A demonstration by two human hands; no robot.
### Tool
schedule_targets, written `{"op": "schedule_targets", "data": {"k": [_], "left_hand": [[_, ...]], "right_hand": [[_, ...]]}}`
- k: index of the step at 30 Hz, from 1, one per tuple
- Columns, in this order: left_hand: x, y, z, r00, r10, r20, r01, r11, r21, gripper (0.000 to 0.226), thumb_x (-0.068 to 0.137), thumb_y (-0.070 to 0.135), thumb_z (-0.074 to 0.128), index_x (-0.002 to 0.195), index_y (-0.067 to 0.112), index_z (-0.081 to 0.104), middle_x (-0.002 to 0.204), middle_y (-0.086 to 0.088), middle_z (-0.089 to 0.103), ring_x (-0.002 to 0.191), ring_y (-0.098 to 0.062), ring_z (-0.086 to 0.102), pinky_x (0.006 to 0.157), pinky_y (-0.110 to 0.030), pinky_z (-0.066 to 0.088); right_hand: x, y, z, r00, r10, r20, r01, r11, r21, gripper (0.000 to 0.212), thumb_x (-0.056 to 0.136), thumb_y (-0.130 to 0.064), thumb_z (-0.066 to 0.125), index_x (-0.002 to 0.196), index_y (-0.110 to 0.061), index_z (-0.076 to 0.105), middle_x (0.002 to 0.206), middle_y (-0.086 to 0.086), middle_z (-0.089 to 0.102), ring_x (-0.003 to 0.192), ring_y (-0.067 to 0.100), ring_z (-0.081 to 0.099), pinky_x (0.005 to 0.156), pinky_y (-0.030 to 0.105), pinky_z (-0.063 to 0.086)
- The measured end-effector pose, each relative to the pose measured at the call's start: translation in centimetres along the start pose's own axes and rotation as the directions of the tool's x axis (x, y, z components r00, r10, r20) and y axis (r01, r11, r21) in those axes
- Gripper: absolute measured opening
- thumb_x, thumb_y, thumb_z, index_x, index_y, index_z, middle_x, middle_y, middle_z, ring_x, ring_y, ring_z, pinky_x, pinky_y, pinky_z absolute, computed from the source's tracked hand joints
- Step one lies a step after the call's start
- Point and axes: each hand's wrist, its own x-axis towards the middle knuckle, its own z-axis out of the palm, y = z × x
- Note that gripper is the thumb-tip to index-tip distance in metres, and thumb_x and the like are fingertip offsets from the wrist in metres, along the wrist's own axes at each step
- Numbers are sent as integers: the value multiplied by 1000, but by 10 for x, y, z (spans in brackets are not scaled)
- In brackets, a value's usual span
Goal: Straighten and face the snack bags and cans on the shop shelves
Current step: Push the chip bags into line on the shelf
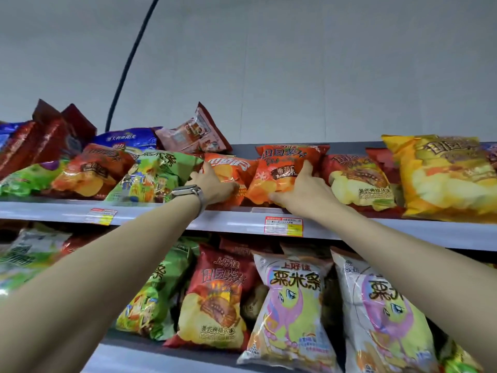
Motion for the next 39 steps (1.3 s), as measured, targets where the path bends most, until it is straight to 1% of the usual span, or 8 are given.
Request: {"op": "schedule_targets", "data": {"k": [4,9,14,21,25,27,33,39], "left_hand": [[13,-7,5,999,-2,44,7,993,-120,130,78,74,76,168,17,1,164,-23,36,147,-43,40,121,-46,37],[23,-7,3,999,36,-7,-37,993,-116,115,79,64,82,159,6,24,154,-21,48,140,-41,50,110,-43,45],[44,-8,-8,995,101,-22,-102,943,-317,111,74,62,87,156,13,32,140,-8,57,129,-34,57,106,-40,47],[59,-6,-61,975,86,-203,-202,717,-667,110,50,77,89,138,22,53,123,1,68,110,-24,70,97,-41,59],[53,-6,-113,944,72,-323,-310,538,-784,117,41,75,93,136,23,48,124,1,68,107,-23,73,95,-47,61],[41,-7,-130,934,110,-341,-347,516,-783,101,62,63,92,140,24,41,127,3,63,109,-19,70,95,-45,61],[6,3,-145,911,261,-320,-412,615,-672,100,77,51,89,155,25,32,115,13,58,103,-10,66,90,-34,60],[-17,32,-113,896,341,-284,-444,678,-586,111,66,65,85,155,25,31,133,1,59,120,-25,65,105,-48,55]], "right_hand": [[-6,0,3,975,-95,-199,110,992,62,117,74,-51,88,162,-23,17,141,12,59,128,38,56,101,44,48],[-6,-1,-2,878,-215,-428,297,945,135,114,75,-42,92,162,-35,18,152,1,55,132,28,59,109,46,49],[9,0,-29,817,-138,-559,287,940,187,114,74,-45,93,160,-36,19,155,-1,52,135,24,57,109,45,48],[21,1,-35,780,-30,-625,220,948,229,113,72,-45,93,159,-37,22,155,-2,52,137,26,55,112,45,45],[27,-17,-8,871,-40,-489,155,968,197,115,67,-44,96,158,-35,27,149,2,58,134,28,57,113,43,45],[29,-33,14,938,-72,-339,131,979,153,117,61,-46,98,156,-34,31,144,1,62,132,28,58,112,43,46],[32,-82,65,984,-165,-62,174,965,196,118,70,-47,95,161,-30,21,150,5,55,136,30,54,110,42,44],[42,-89,84,979,-75,190,62,995,72,129,79,-58,83,162,-28,-11,151,16,50,117,33,63,90,36,52]]}}
